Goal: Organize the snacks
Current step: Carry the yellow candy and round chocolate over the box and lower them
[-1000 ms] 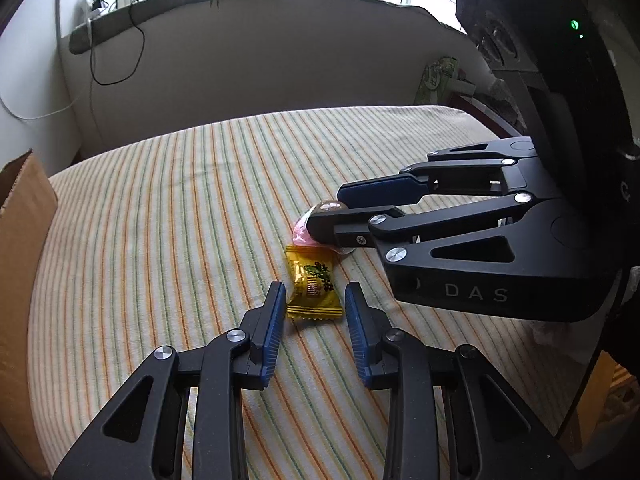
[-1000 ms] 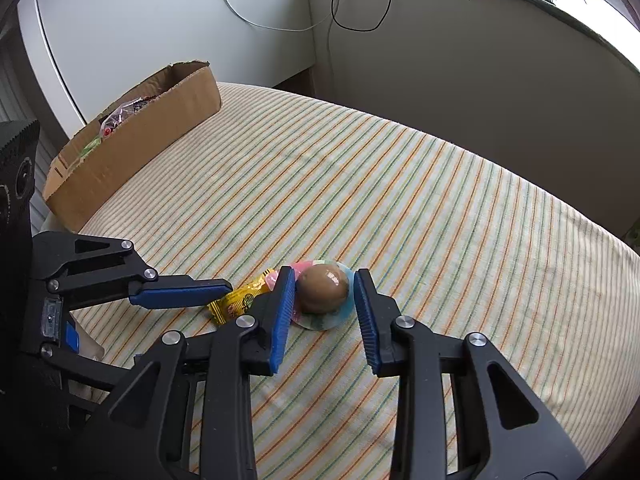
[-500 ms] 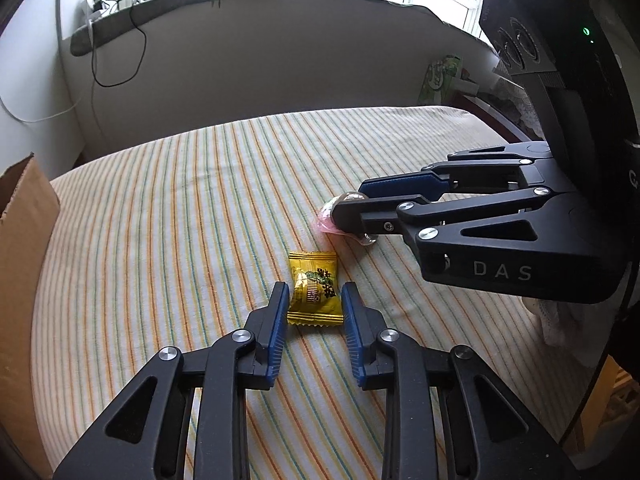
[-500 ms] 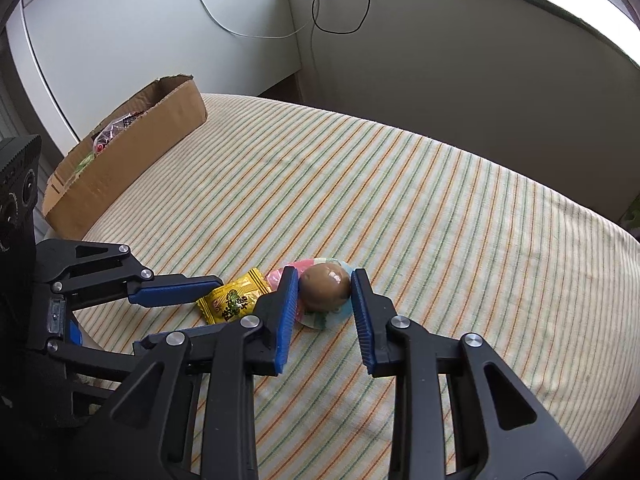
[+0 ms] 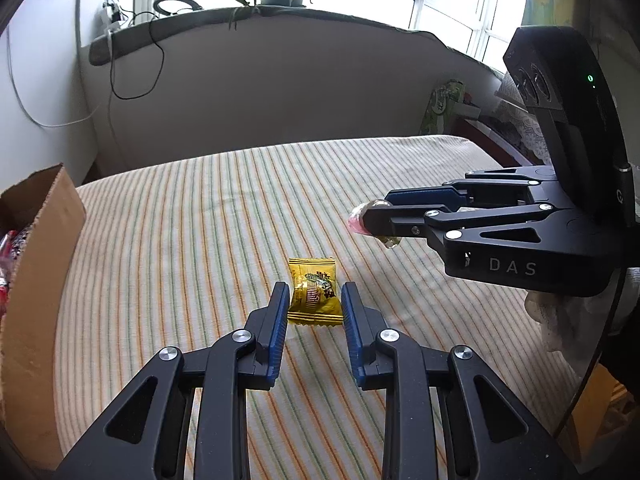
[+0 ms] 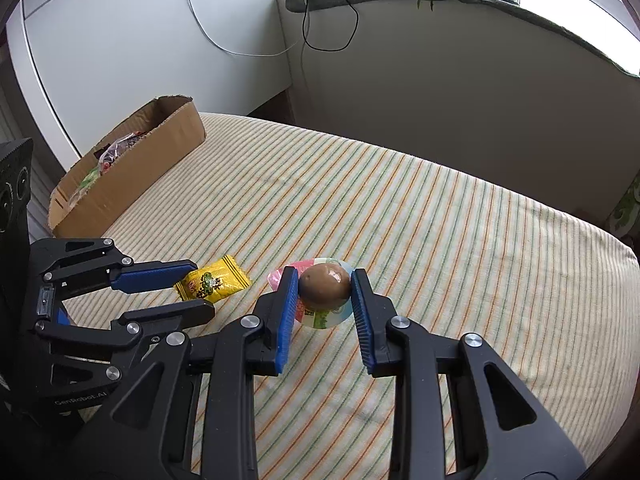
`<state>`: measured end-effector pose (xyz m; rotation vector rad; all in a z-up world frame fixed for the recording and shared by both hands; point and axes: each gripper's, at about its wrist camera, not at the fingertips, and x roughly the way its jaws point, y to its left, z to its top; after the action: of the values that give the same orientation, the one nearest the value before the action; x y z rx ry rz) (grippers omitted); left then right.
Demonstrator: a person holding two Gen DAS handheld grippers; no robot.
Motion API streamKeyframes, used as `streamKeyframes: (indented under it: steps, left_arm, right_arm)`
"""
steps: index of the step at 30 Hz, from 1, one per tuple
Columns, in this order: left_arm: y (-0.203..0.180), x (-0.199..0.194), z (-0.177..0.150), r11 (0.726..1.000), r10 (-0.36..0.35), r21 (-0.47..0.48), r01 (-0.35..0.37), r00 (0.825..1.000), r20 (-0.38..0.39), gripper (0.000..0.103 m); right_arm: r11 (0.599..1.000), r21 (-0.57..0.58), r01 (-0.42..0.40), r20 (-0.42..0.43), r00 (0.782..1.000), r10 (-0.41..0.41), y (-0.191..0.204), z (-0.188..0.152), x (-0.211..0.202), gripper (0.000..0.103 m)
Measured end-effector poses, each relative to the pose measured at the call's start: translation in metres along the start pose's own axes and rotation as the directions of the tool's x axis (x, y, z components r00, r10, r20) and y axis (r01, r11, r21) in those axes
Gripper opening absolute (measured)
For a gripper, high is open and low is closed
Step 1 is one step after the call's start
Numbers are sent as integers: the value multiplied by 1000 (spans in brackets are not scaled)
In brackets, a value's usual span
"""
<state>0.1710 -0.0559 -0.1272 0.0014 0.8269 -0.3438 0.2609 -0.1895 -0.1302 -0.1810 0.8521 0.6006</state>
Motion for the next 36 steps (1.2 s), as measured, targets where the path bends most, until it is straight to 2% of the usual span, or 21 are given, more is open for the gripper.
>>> streamKeyframes:
  steps: [6, 16, 36]
  left_arm:
    - [13, -24, 3, 1000, 16, -20, -15, 999, 52, 25]
    - [51, -64, -1, 993, 71, -98, -59, 990, 123, 25]
    - [141, -134, -22, 954, 231, -238, -181, 952, 200, 25]
  right_arm:
    - [1000, -24, -5, 33, 999, 5, 19, 16, -10, 28]
    - [996, -76, -43, 68, 997, 48, 72, 48, -11, 28]
    - [971, -176, -163, 78, 981, 179, 187, 105, 25, 28]
